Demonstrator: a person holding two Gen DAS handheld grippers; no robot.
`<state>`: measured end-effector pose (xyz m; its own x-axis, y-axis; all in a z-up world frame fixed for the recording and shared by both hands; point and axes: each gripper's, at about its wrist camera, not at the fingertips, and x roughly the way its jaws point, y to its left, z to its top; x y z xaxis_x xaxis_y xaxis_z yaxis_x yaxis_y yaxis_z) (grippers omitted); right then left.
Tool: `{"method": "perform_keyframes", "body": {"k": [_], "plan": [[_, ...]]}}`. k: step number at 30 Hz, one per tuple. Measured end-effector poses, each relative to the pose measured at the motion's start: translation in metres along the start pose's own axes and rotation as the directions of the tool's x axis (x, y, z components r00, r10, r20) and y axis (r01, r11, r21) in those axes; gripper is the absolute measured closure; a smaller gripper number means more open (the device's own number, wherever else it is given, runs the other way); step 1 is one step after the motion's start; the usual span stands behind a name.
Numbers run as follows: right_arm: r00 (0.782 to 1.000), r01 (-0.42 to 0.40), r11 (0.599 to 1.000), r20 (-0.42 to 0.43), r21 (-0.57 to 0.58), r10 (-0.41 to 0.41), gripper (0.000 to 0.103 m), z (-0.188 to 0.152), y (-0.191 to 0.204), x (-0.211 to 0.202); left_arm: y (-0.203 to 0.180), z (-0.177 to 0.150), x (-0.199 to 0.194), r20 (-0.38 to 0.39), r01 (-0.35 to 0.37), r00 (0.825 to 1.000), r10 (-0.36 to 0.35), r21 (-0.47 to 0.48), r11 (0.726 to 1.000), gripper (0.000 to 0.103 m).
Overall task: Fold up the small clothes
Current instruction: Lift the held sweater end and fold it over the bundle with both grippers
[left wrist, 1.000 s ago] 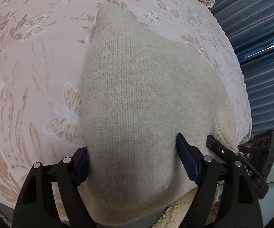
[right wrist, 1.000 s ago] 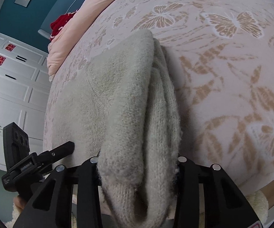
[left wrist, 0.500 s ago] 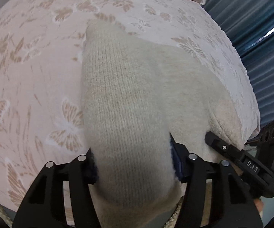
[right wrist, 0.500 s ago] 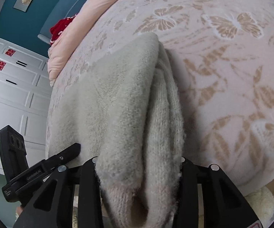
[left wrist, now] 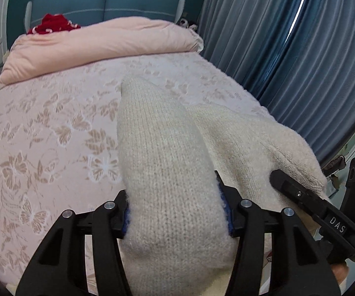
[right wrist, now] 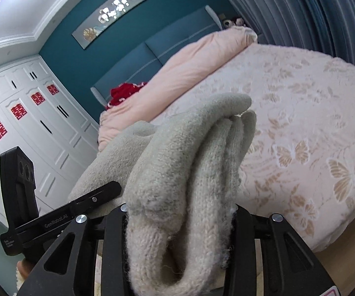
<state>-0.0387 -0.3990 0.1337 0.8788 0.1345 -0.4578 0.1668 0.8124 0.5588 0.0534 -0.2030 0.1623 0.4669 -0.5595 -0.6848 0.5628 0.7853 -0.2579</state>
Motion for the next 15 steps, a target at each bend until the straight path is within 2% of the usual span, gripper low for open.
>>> {"method": "perform_keyframes", "body": {"k": [4, 7, 11, 15], "plan": [[0.99, -0.042, 0.997, 0.131, -0.071, 0.051, 0.069, 0.022, 0.033, -0.046, -0.021, 0.021, -0.058, 0.132, 0.023, 0.991, -0.032, 0.064, 0.998, 0.051], [0.97, -0.082, 0.988, 0.216, -0.132, 0.109, 0.069, 0.032, 0.063, -0.075, -0.029, 0.033, -0.104, 0.236, 0.031, 0.97, -0.055, 0.105, 0.994, 0.051], [0.94, -0.127, 0.966, 0.284, -0.225, 0.19, 0.068, 0.043, 0.106, -0.099, -0.027, 0.044, -0.163, 0.361, 0.019, 0.93, -0.071, 0.145, 0.989, 0.051], [0.911, -0.17, 0.933, 0.311, -0.316, 0.271, 0.068, 0.05, 0.148, -0.108, -0.012, 0.052, -0.216, 0.474, -0.012, 0.878, -0.067, 0.161, 0.987, 0.05]]}}
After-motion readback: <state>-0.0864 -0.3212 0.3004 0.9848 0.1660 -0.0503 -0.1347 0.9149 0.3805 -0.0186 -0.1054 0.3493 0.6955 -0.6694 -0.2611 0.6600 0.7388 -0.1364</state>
